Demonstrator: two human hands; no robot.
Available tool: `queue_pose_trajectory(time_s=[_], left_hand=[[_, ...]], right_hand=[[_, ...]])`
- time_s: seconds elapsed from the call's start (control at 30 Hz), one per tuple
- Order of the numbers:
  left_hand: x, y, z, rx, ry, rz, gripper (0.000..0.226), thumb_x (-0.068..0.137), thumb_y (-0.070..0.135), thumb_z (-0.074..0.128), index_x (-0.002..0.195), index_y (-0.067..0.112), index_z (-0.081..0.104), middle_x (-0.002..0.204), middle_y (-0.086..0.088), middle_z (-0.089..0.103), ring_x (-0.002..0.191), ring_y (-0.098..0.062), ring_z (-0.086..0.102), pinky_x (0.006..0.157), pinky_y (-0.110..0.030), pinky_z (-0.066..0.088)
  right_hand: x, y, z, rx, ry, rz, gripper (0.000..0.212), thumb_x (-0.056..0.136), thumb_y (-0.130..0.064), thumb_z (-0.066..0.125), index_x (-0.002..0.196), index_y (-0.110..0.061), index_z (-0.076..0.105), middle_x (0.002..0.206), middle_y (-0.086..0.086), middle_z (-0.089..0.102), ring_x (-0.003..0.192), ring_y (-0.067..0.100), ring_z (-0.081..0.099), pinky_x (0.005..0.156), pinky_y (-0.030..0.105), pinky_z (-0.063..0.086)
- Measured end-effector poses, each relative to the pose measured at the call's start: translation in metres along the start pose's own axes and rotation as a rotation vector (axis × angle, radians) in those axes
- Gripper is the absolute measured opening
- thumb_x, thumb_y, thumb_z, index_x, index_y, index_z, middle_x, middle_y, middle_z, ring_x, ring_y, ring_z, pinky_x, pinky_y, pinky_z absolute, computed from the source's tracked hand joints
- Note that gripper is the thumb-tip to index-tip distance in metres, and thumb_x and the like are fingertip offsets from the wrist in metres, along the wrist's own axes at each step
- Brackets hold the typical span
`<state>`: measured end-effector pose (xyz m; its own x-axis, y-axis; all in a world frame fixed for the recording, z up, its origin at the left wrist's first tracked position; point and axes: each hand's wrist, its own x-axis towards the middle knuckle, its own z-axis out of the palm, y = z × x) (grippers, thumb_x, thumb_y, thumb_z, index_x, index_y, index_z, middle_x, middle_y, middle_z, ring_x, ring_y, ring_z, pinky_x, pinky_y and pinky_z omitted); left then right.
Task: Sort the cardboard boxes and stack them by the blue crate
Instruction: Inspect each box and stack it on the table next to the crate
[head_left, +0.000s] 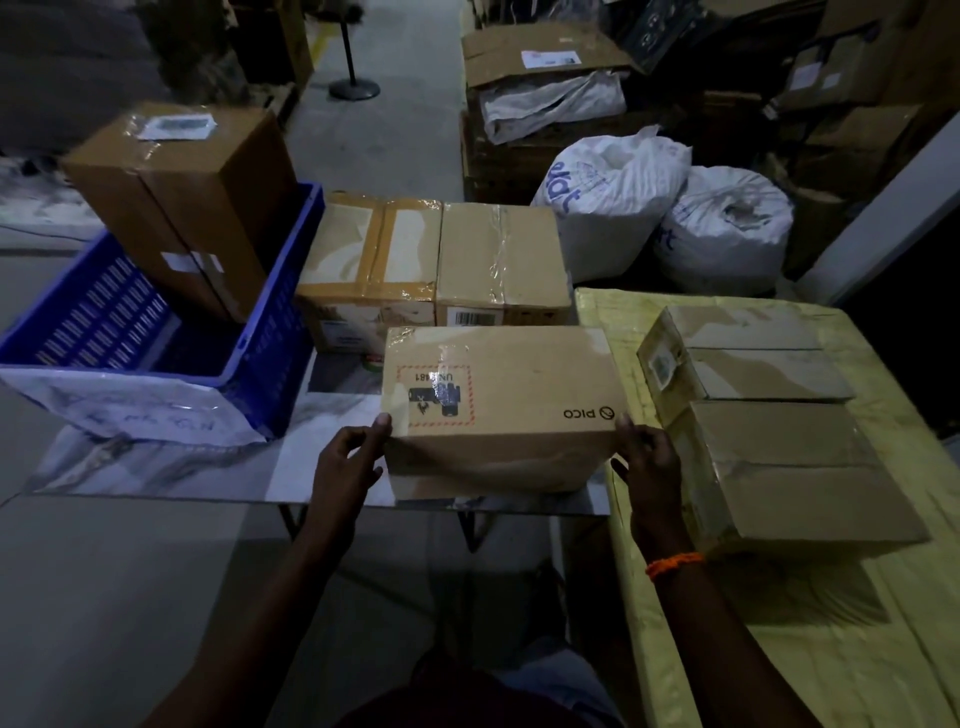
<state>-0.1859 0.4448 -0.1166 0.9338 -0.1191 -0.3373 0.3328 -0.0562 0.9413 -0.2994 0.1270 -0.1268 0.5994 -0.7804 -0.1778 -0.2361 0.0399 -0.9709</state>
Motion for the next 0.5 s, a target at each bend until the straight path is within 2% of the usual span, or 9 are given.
queue_pose_trajectory(time_s=[0.1,0.13,0.23,0.3,0.37,0.4,0.43,0.5], left_hand=[[0.001,0.002,0.0,0.034,0.005,0.03,0.051,0.086,0.063,0.066,0.114,0.02,0.066,0.123,-0.002,0.069,0.116,-0.02,0.065,0.101,-0.049,0.053],[0.001,0.003,0.0,0.064,0.022,0.053,0.052,0.086,0.061,0.066,0.118,0.02,0.065,0.125,-0.002,0.067,0.117,-0.02,0.064,0.101,-0.049,0.053],[0.0,0.011,0.005,0.251,0.13,0.25,0.053,0.091,0.043,0.07,0.135,0.018,0.054,0.138,-0.003,0.059,0.125,-0.018,0.058,0.101,-0.043,0.052],[0.002,0.023,0.014,0.407,0.183,0.477,0.051,0.094,0.027,0.071,0.139,0.015,0.05,0.14,0.0,0.052,0.125,-0.012,0.052,0.098,-0.027,0.049],[0.008,0.039,0.028,0.527,0.096,0.655,0.047,0.095,0.023,0.068,0.138,0.014,0.052,0.138,0.001,0.05,0.121,-0.006,0.05,0.09,-0.011,0.047],[0.014,0.046,0.036,0.605,0.009,0.706,0.045,0.097,0.026,0.066,0.138,0.014,0.054,0.139,-0.002,0.051,0.12,-0.007,0.051,0.091,-0.009,0.047],[0.021,0.05,0.044,0.698,-0.081,0.731,0.045,0.098,0.033,0.062,0.138,0.015,0.055,0.14,-0.004,0.052,0.122,-0.011,0.053,0.095,-0.014,0.048],[0.039,0.053,0.059,0.92,-0.204,0.764,0.056,0.097,0.047,0.05,0.142,0.015,0.054,0.145,-0.009,0.052,0.132,-0.025,0.05,0.106,-0.04,0.048]], right_hand=[[-0.003,-0.011,0.004,-0.074,0.035,-0.053,0.027,0.088,-0.048,0.076,0.102,-0.028,0.064,0.107,0.0,0.07,0.107,0.023,0.066,0.097,0.057,0.056],[-0.004,-0.014,0.006,-0.104,0.057,-0.086,0.023,0.092,-0.037,0.075,0.108,-0.025,0.063,0.112,0.002,0.068,0.111,0.021,0.063,0.099,0.053,0.055],[-0.006,-0.025,0.015,-0.252,0.113,-0.262,0.038,0.092,-0.021,0.076,0.125,-0.014,0.06,0.128,0.009,0.063,0.117,0.015,0.055,0.09,0.031,0.054],[-0.004,-0.031,0.026,-0.336,0.08,-0.43,0.041,0.091,-0.017,0.076,0.128,-0.015,0.058,0.132,0.007,0.059,0.119,0.019,0.056,0.09,0.031,0.054],[-0.003,-0.037,0.041,-0.385,-0.025,-0.58,0.041,0.092,-0.015,0.074,0.13,-0.014,0.058,0.135,0.008,0.058,0.123,0.025,0.057,0.095,0.025,0.053],[-0.002,-0.04,0.05,-0.427,-0.082,-0.635,0.042,0.092,-0.016,0.073,0.132,-0.011,0.058,0.137,0.011,0.057,0.127,0.028,0.056,0.1,0.021,0.05],[-0.002,-0.043,0.059,-0.508,-0.124,-0.676,0.045,0.093,-0.019,0.072,0.134,-0.01,0.058,0.142,0.014,0.056,0.133,0.03,0.052,0.108,0.024,0.047],[0.002,-0.05,0.078,-0.75,-0.218,-0.694,0.056,0.097,-0.034,0.066,0.146,-0.012,0.052,0.155,0.015,0.048,0.147,0.033,0.038,0.121,0.047,0.032]])
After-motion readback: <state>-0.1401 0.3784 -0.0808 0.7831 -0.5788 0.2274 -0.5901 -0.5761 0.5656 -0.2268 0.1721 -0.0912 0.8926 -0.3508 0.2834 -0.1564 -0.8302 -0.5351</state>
